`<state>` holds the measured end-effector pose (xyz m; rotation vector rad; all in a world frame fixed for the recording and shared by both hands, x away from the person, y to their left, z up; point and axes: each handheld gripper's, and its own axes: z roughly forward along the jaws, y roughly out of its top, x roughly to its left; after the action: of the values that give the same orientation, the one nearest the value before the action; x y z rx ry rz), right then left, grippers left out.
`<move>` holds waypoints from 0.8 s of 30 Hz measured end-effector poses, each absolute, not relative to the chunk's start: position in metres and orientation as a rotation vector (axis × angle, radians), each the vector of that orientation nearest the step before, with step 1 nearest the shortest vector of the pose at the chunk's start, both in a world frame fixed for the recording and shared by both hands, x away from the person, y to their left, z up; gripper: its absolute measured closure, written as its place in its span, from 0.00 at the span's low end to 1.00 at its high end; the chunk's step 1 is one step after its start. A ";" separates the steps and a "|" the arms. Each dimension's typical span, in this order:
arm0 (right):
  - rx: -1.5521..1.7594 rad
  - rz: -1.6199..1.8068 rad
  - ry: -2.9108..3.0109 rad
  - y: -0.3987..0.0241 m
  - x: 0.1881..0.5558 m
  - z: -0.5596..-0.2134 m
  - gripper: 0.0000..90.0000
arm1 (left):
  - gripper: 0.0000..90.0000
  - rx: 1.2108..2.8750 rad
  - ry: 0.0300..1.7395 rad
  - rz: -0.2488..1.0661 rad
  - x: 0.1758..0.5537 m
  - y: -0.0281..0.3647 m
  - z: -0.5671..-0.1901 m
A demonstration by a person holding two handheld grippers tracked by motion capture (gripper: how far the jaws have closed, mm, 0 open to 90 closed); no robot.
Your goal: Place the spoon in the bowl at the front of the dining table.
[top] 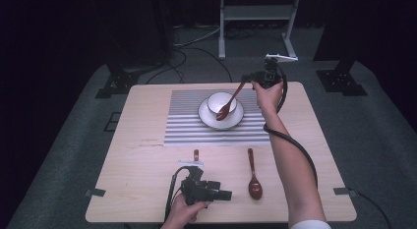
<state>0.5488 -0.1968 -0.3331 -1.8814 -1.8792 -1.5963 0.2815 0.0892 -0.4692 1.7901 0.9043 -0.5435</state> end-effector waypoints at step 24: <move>-2.081 -1.721 -1.798 -0.207 0.543 -0.338 0.93 | 0.06 1.788 0.905 -0.545 0.281 0.089 -0.469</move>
<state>0.5430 -0.2069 -0.3379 -2.0810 -1.7978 -1.7214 0.2814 0.0894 -0.4695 1.7876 0.9050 -0.5451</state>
